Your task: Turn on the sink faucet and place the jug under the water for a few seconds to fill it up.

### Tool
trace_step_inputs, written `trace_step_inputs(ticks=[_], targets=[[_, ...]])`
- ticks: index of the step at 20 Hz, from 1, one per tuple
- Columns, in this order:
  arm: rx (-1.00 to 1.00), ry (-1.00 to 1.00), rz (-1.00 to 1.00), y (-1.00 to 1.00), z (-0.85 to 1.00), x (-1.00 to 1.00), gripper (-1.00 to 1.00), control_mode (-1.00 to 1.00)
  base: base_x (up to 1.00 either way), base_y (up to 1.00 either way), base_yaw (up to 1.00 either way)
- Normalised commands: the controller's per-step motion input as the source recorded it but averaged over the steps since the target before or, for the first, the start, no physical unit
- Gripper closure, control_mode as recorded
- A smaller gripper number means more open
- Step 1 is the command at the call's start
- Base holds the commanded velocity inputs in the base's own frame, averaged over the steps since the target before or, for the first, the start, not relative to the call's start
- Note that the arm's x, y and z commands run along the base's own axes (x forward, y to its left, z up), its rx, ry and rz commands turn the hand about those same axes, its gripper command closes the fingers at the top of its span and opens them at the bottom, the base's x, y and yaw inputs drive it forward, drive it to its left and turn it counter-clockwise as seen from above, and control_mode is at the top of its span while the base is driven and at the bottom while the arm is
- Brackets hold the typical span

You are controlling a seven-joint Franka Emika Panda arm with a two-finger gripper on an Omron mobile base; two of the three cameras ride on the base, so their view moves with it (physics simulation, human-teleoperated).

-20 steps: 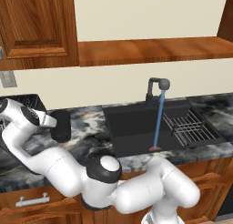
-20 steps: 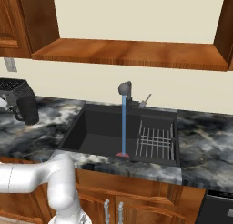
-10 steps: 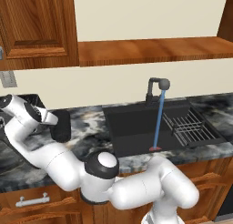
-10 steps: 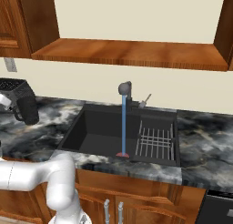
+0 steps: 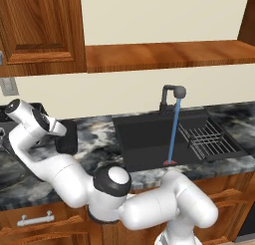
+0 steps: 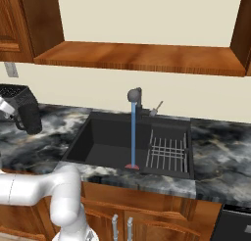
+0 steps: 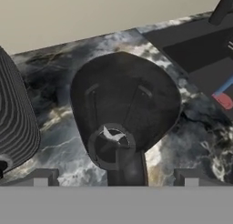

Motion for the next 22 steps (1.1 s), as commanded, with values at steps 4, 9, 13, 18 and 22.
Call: trace_step_inputs(ticks=[4,9,13,18,22], targets=[[0.03,0.01,0.0,-0.06,-0.24,0.04,-1.0,-1.0,0.0,0.0,0.0],[0.03,0.01,0.0,-0.02,-0.2,0.02,-1.0,-1.0,0.0,0.0,0.0],[0.06,0.0,0.0,-0.13,-0.03,0.0,-1.0,-1.0,0.0,0.0,0.0],[0.08,0.0,0.0,-0.21,-0.06,0.04,-1.0,-1.0,0.0,0.0,0.0],[0.06,0.0,0.0,-0.17,-0.19,0.01,-1.0,-1.0,0.0,0.0,0.0]])
